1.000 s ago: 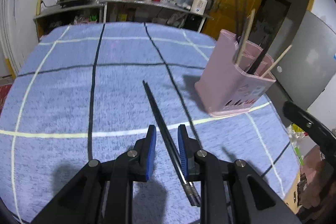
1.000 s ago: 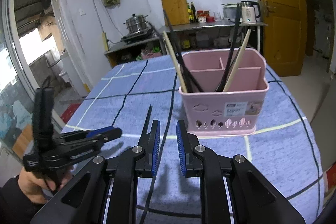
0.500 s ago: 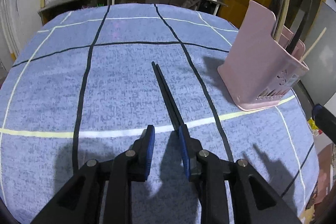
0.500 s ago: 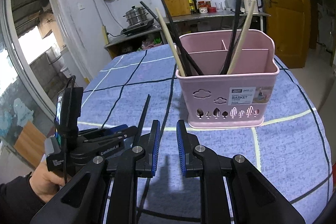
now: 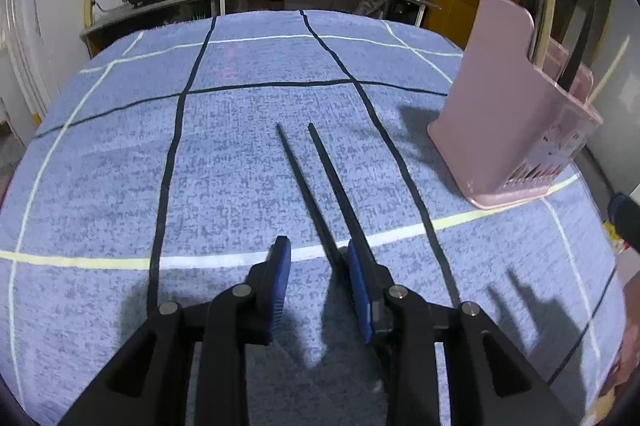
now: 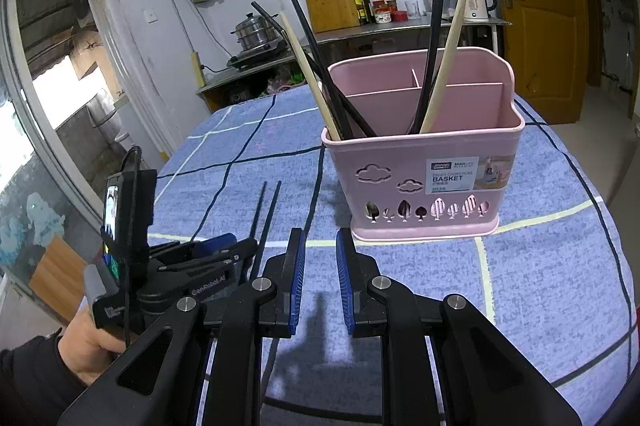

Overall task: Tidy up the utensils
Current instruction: 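Move both open tools back to the last black chopstick on the cloth, then close the left tool on the black chopstick and lift it, then carry the black chopstick in the left tool over the pink basket, then lower the black chopstick into the basket and open the left tool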

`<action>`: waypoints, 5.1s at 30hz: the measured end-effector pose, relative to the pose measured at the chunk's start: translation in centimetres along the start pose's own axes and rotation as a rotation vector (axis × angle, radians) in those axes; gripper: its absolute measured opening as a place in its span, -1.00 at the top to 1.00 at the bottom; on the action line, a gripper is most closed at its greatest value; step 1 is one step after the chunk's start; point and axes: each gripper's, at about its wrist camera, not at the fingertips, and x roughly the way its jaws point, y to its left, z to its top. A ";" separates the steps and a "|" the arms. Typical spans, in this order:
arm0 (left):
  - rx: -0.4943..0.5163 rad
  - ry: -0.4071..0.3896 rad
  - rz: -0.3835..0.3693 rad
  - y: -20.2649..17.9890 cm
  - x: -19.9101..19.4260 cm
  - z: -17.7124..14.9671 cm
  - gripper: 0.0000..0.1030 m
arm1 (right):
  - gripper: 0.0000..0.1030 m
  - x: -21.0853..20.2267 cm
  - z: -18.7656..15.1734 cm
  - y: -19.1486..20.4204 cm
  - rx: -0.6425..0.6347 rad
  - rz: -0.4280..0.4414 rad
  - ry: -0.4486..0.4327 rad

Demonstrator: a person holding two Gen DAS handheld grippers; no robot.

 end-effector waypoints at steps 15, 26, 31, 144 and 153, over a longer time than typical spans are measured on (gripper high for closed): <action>-0.046 0.041 -0.027 7.0 -2.5 -2.1 0.82 | 0.68 5.4 -0.6 5.4 -0.107 0.069 0.097; -0.137 0.040 -0.071 9.0 -0.5 0.0 0.78 | 0.68 12.8 0.2 7.7 -0.171 0.029 0.193; -0.146 0.037 -0.055 9.3 0.1 1.0 0.78 | 0.68 15.5 0.7 7.8 -0.189 -0.001 0.226; 0.131 -0.202 -0.347 -8.7 -9.1 13.3 0.89 | 0.90 -3.1 11.2 -3.7 0.008 -0.110 -0.173; 0.109 -0.263 -0.360 -7.5 -11.8 13.1 0.56 | 0.66 -5.9 11.3 -2.4 -0.035 -0.135 -0.229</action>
